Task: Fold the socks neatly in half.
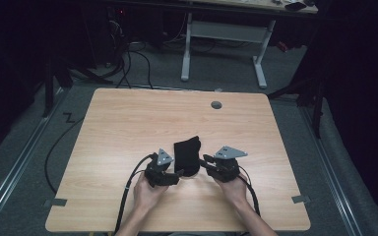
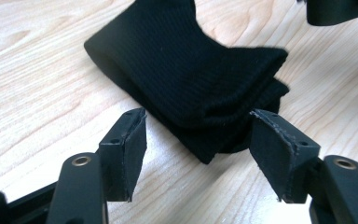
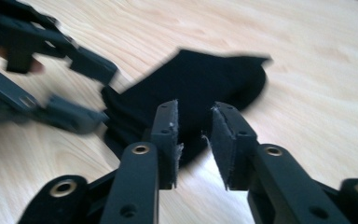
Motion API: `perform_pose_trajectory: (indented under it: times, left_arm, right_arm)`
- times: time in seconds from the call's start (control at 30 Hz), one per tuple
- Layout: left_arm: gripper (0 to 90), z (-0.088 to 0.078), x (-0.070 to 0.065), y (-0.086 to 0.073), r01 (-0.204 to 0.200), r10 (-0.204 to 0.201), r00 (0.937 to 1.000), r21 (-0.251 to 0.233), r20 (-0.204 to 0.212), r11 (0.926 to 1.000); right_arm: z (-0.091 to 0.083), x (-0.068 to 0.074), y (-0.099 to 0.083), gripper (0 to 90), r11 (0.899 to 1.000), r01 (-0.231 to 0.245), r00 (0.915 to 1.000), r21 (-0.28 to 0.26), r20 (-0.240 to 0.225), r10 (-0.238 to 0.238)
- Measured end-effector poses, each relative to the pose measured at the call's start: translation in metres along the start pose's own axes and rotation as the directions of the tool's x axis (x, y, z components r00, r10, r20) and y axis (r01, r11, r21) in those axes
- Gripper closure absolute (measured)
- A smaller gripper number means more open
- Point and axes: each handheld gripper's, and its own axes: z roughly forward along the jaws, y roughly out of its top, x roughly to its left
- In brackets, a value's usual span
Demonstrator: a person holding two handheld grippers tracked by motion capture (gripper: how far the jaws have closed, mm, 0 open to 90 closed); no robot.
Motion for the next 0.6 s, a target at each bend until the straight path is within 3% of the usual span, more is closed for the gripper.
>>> perform_pose_trajectory:
  times: [0.1,0.2,0.23,0.3,0.33,0.37,0.43,0.5,0.57,0.6]
  left_arm:
    - [37.0,0.004,-0.001,-0.002,0.006,-0.006,1.0,0.009,0.001,0.9999]
    - [37.9,0.008,-0.001,-0.003,0.013,-0.013,0.9999,0.019,0.002,0.9997]
    - [38.2,0.009,-0.001,-0.003,0.013,-0.013,0.9999,0.025,0.001,0.9996]
    - [38.4,0.008,-0.002,-0.003,0.004,-0.004,1.0,0.042,0.002,0.9991]
    - [38.0,0.006,-0.002,-0.003,-0.008,0.008,1.0,0.043,-0.001,0.9991]
    - [37.5,0.002,-0.001,-0.004,-0.002,0.002,1.0,0.03,0.004,0.9996]
    - [37.2,-0.006,0.003,-0.004,0.036,-0.036,0.9989,-0.012,0.029,0.9993]
    - [37.4,-0.011,0.008,-0.001,0.065,-0.063,0.9973,-0.048,0.038,0.9967]
    - [37.9,-0.01,0.012,0.007,0.062,-0.061,0.998,-0.071,0.018,0.9956]
    - [38.0,-0.005,0.014,0.011,0.05,-0.049,0.9988,-0.058,0.006,0.9971]
  right_arm:
    - [0.014,0.002,0.005,66.7,0.999,-0.011,0.9993,0.039,-0.036,0.013]
    - [0.029,0.002,0.005,73.8,0.996,-0.029,0.9974,0.084,-0.063,0.034]
    - [0.035,0.003,0.004,77.6,0.993,-0.019,0.9969,0.115,-0.073,0.028]
    - [0.045,0.008,-0.002,82.1,0.986,0.04,0.997,0.16,-0.072,-0.029]
    - [0.047,0.01,-0.005,83.0,0.987,0.054,0.9967,0.153,-0.068,-0.044]
    - [0.047,0.009,-0.005,83.0,0.988,0.038,0.997,0.151,-0.072,-0.027]
    - [0.047,0.006,-0.006,82.9,0.989,0.021,0.9965,0.148,-0.083,-0.009]
    - [0.047,0.008,-0.006,82.6,0.989,0.038,0.9972,0.143,-0.069,-0.028]
    - [0.047,0.012,-0.006,82.2,0.988,0.057,0.9975,0.142,-0.051,-0.05]
    - [0.048,0.012,-0.007,81.9,0.989,0.056,0.9975,0.139,-0.05,-0.049]
